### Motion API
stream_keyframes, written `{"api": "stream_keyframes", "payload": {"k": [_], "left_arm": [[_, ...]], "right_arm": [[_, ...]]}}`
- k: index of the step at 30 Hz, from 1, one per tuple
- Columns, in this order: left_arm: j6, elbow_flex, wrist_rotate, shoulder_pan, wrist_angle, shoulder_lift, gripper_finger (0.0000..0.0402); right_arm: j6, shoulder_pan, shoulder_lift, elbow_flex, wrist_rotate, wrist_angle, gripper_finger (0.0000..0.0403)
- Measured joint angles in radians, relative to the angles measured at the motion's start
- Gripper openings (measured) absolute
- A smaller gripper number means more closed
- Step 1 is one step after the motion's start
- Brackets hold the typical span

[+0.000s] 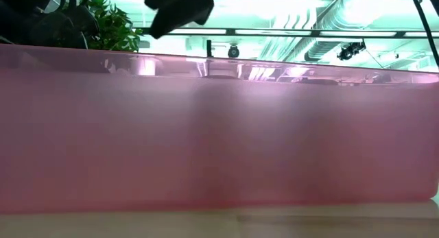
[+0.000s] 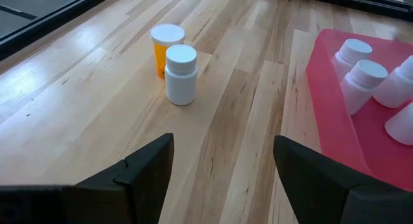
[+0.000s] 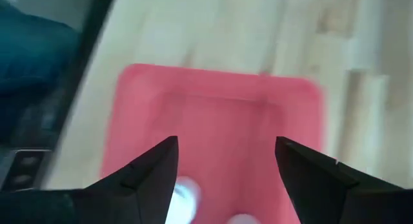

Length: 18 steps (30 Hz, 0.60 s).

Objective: Pick and place pill bottles into a basket
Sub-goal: Put the white pill bottle into the red bin

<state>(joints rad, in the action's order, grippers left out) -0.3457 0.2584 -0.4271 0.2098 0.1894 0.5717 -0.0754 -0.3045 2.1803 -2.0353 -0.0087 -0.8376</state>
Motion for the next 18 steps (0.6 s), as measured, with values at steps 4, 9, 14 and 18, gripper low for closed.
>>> {"api": "stream_keyframes", "payload": {"k": [4, 9, 14, 18], "left_arm": [[0.000, 0.000, 0.000, 0.000, 0.000, 0.000, 0.0298], [0.000, 0.000, 0.001, 0.000, 0.000, 0.000, 0.0298], [0.000, 0.000, 0.002, 0.000, -0.001, 0.000, 0.0298], [-0.002, 0.000, 0.002, 0.000, -0.002, 0.000, 0.0298]], "right_arm": [[0.059, 0.024, 0.000, -0.033, 0.099, -0.050, 0.0251], [0.084, 0.080, 0.000, -0.045, 0.206, -0.093, 0.0251], [0.100, 0.163, 0.000, -0.046, 0.173, -0.120, 0.0251], [0.129, 0.231, 0.000, -0.046, 0.133, -0.140, 0.0251]]}}
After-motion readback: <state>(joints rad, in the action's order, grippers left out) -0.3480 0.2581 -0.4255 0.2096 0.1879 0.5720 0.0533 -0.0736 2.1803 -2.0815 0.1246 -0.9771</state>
